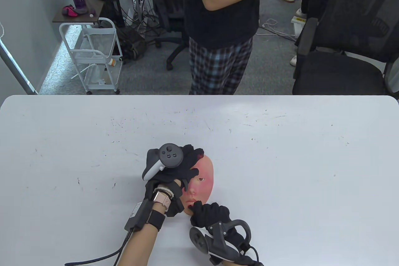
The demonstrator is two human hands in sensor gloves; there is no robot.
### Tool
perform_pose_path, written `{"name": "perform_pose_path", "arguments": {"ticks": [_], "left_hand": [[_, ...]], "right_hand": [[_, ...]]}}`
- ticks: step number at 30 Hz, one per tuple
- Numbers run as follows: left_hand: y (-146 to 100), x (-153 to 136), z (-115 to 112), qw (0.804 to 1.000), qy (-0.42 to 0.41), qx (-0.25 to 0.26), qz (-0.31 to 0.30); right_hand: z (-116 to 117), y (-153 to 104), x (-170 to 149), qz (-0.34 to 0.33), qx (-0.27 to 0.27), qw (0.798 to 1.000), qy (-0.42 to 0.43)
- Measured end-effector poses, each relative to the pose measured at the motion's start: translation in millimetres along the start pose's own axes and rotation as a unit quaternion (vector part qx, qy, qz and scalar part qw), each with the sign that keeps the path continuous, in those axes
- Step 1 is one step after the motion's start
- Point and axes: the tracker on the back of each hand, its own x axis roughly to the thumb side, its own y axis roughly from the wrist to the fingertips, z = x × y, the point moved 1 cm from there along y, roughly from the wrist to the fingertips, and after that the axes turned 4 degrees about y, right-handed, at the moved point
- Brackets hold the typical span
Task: Apply lipstick on mannequin lips
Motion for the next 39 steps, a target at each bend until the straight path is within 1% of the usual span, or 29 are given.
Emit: {"name": "perform_pose_path", "arguments": {"ticks": [5,11,14,16,18,20,21,25,26,29,30,33,35,37,39], "left_hand": [[0,0,0,1.0,-0.001,0.0,0.001],[0,0,0,1.0,-0.003,0.0,0.0],[0,-1,0,1.0,-0.004,-0.002,0.001],[0,0,0,1.0,-0.002,-0.002,0.001],[0,-1,0,1.0,-0.003,-0.001,0.0],[0,-1,0,1.0,-0.003,-0.002,-0.001],[0,-1,0,1.0,-0.002,-0.001,-0.001],[0,-1,0,1.0,-0.002,-0.002,-0.001],[0,-1,0,1.0,-0.002,-0.002,-0.001],[0,-1,0,1.0,-0.002,-0.002,-0.001],[0,-1,0,1.0,-0.002,-0.002,-0.001],[0,-1,0,1.0,-0.003,-0.003,-0.001],[0,-1,0,1.0,-0.003,-0.003,-0.001],[0,-1,0,1.0,-0.003,-0.003,-0.001],[0,-1,0,1.0,-0.003,-0.003,-0.001]], "right_hand": [[0,-2,-8,0.018,0.0,1.0,0.005],[3,3,-15,0.041,0.025,0.999,0.011],[2,1,-15,0.037,0.018,0.999,0.017],[0,-1,-10,0.02,-0.002,1.0,0.013],[-1,0,-2,0.006,-0.007,1.0,0.0],[1,4,7,-0.003,0.009,1.0,-0.027],[2,6,12,-0.004,0.01,0.999,-0.046],[1,9,17,0.001,0.003,0.998,-0.064],[0,7,17,0.003,-0.004,0.998,-0.063],[-4,2,14,0.011,-0.052,0.995,-0.08],[-4,2,11,0.021,-0.059,0.994,-0.092],[-4,1,11,0.012,-0.053,0.995,-0.084],[-3,1,15,-0.002,-0.054,0.994,-0.098],[0,5,23,-0.018,-0.037,0.991,-0.124],[1,7,27,-0.018,-0.03,0.989,-0.142]]}}
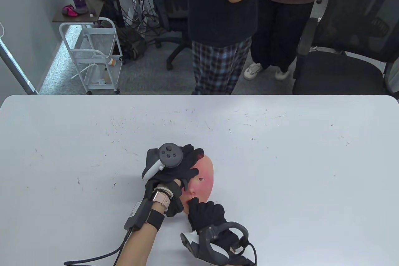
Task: Apply lipstick on mannequin lips
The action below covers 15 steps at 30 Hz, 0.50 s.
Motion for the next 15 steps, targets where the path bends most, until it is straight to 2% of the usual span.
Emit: {"name": "perform_pose_path", "arguments": {"ticks": [5,8,11,13,15], "left_hand": [[0,0,0,1.0,0.001,0.0,0.0],[0,0,0,1.0,0.0,0.0,0.001],[0,0,0,1.0,0.0,-0.001,0.001],[0,0,0,1.0,0.0,-0.001,0.0],[0,0,0,1.0,0.001,0.0,0.001]], "right_hand": [[-2,-3,-10,0.02,-0.034,0.999,0.034],[-2,-4,-10,0.028,-0.045,0.998,0.023],[-2,-4,-6,0.009,-0.043,0.999,0.015],[0,0,1,-0.002,-0.017,1.0,-0.005],[0,2,4,-0.001,-0.015,1.0,-0.012]]}}
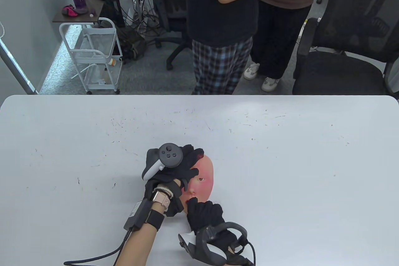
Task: Apply lipstick on mannequin lips
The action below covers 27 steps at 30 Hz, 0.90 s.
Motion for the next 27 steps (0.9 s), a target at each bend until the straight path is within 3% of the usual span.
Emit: {"name": "perform_pose_path", "arguments": {"ticks": [5,14,19,21,27], "left_hand": [[0,0,0,1.0,0.0,0.0,0.001],[0,0,0,1.0,-0.001,-0.001,0.001],[0,0,0,1.0,0.0,-0.001,0.001],[0,0,0,1.0,0.0,-0.001,0.001],[0,0,0,1.0,-0.002,-0.002,0.001]], "right_hand": [[-2,-4,-14,0.035,-0.038,0.998,0.04],[0,-4,1,0.001,-0.01,1.0,-0.02],[-2,-7,-11,0.032,-0.036,0.998,0.026],[0,-8,-15,0.042,-0.023,0.999,0.02],[0,-6,-4,0.006,-0.016,1.0,-0.001]]}}
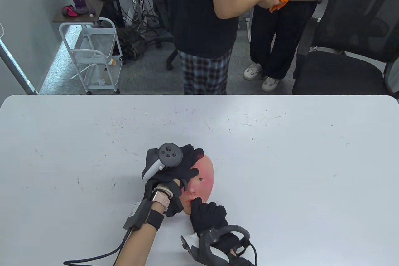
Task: Apply lipstick on mannequin lips
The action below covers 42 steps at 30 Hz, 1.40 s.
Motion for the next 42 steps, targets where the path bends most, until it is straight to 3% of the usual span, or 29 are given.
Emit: {"name": "perform_pose_path", "arguments": {"ticks": [9,18,26,30,33,38,42], "left_hand": [[0,0,0,1.0,0.003,0.001,0.001],[0,0,0,1.0,0.006,0.0,0.001],[0,0,0,1.0,0.008,-0.001,0.001],[0,0,0,1.0,0.008,-0.002,0.001],[0,0,0,1.0,0.008,-0.001,0.002],[0,0,0,1.0,0.008,-0.001,0.003],[0,-1,0,1.0,0.007,-0.002,0.003]], "right_hand": [[1,-1,-11,0.047,0.002,0.999,0.017],[1,4,3,0.004,0.017,1.0,-0.005],[0,-3,-11,0.035,0.008,0.999,0.032],[0,0,0,-0.001,0.013,1.0,0.006],[1,4,4,0.004,0.022,1.0,-0.013],[-1,-2,-11,0.034,-0.003,0.999,0.04],[2,-3,-16,0.04,0.019,0.998,0.034]]}}
